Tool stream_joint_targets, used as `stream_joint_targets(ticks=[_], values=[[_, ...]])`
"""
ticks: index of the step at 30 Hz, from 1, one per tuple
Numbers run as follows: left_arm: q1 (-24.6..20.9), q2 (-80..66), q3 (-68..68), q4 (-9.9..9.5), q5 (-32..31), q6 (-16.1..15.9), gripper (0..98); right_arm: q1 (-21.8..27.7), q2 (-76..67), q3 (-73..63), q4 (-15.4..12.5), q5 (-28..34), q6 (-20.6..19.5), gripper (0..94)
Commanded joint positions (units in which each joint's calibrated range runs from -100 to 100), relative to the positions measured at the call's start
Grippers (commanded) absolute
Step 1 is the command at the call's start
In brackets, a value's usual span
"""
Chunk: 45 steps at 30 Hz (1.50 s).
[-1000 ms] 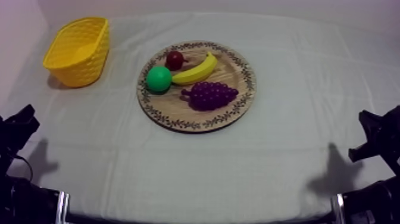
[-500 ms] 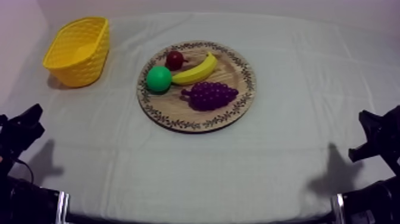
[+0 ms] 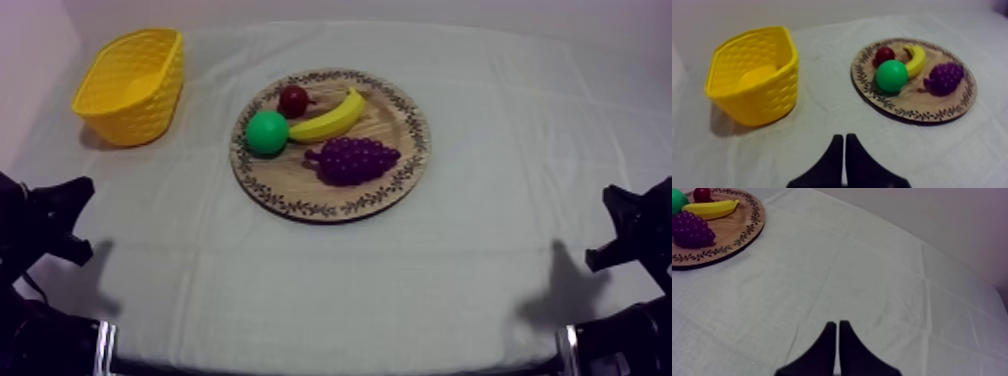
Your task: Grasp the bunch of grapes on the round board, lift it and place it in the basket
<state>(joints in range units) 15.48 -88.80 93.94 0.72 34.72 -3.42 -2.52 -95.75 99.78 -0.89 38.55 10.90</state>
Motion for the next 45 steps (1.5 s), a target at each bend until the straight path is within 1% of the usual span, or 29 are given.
stream_joint_targets(ticks=[1,3,7,11,14,17,19,22,26,28,36,45], values=[[1.4,7.7,-4.3,0.87,0.9,-4.1,0.0,0.0,0.0,0.0,0.0,0.0,0.0,0.3],[2.2,12.7,-8.5,1.64,3.1,-6.1,0.0,0.0,0.0,0.0,0.0,0.0,0.0,0.3],[3.4,23.4,-18.7,2.83,9.3,-8.6,0.0,0.0,0.0,0.0,0.0,0.0,0.0,0.3],[3.8,33.6,-29.5,5.6,15.3,-12.8,0.0,0.0,0.0,0.0,0.0,0.0,0.0,0.3],[3.9,41.2,-37.1,7.34,20.0,-15.1,0.0,0.0,0.0,0.0,0.0,0.0,0.0,0.3],[4.5,48.7,-44.0,7.74,24.0,-16.1,0.0,0.0,0.0,0.0,0.0,0.0,0.0,0.3],[5.5,53.3,-48.6,6.96,26.4,-16.0,0.0,0.0,0.0,0.0,0.0,0.0,0.0,0.3],[8.1,59.5,-55.1,4.9,28.8,-15.6,0.0,0.0,0.0,0.0,0.0,0.0,0.0,0.3],[12.2,66.5,-62.2,1.91,30.0,-14.8,0.0,0.0,0.0,0.0,0.0,0.0,0.0,0.3],[13.8,69.7,-65.3,0.97,30.4,-14.3,0.0,0.0,0.0,0.0,0.0,0.0,0.0,0.3],[18.6,82.7,-76.3,-0.42,33.3,-12.7,0.0,0.0,0.0,0.0,0.0,0.0,0.0,0.3],[22.1,93.6,-86.0,-1.4,36.3,-12.1,0.0,0.0,0.0,0.0,0.0,0.0,0.0,0.3]])
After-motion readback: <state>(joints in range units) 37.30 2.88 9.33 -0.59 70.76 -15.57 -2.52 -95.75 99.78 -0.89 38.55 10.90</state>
